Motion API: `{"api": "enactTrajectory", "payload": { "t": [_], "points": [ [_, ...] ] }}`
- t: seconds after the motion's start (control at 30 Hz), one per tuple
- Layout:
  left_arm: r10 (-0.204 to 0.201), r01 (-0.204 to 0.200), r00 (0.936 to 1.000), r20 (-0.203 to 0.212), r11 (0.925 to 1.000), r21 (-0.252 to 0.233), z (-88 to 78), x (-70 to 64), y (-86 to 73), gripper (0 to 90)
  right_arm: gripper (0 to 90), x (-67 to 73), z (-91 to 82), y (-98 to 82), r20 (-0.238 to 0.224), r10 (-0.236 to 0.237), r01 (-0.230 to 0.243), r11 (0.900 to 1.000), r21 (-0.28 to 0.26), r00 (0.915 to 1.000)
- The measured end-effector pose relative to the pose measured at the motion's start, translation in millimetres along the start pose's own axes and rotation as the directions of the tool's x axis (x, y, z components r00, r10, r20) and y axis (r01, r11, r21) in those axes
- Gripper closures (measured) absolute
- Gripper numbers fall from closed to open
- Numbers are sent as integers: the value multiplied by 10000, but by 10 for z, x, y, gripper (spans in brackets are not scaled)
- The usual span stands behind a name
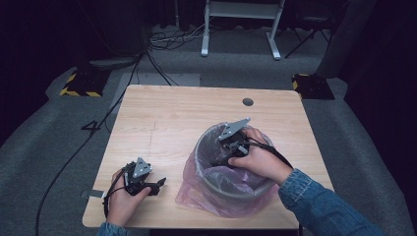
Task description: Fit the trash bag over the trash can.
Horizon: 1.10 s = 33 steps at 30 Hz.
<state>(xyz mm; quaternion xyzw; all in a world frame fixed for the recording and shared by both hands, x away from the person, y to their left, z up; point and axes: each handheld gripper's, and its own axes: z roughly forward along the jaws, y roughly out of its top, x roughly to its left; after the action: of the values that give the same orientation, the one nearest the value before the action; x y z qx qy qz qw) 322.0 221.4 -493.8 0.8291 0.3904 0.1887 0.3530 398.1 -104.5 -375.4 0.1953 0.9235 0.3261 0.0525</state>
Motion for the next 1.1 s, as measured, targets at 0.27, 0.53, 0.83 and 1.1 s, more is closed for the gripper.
{"api": "enactTrajectory", "payload": {
  "t": [0.27, 0.53, 0.83, 1.1],
  "points": [
    [15, -15, 10000, 6, 10000, 4, 7, -5, 0, 218, 173, -5, 121, -38, 1, 24, -24, 9919, 1271, 10000],
    [-4, 4, 10000, 34, 10000, -3, 11, -6, -3, 218, 214, 45, 261, -63, -133, -464, 482, 9696, 2398, 9988],
    [22, -23, 9999, 112, 10000, 73, 25, -19, -2, 218, 197, 91, 365, -116, -239, -364, 419, 9519, 3034, 9991],
    [-25, 25, 9999, 113, 10000, 6, 22, -15, -4, 218, 236, 38, 110, -5, -93, -91, 105, 9866, 1630, 9999]
  ]
}}
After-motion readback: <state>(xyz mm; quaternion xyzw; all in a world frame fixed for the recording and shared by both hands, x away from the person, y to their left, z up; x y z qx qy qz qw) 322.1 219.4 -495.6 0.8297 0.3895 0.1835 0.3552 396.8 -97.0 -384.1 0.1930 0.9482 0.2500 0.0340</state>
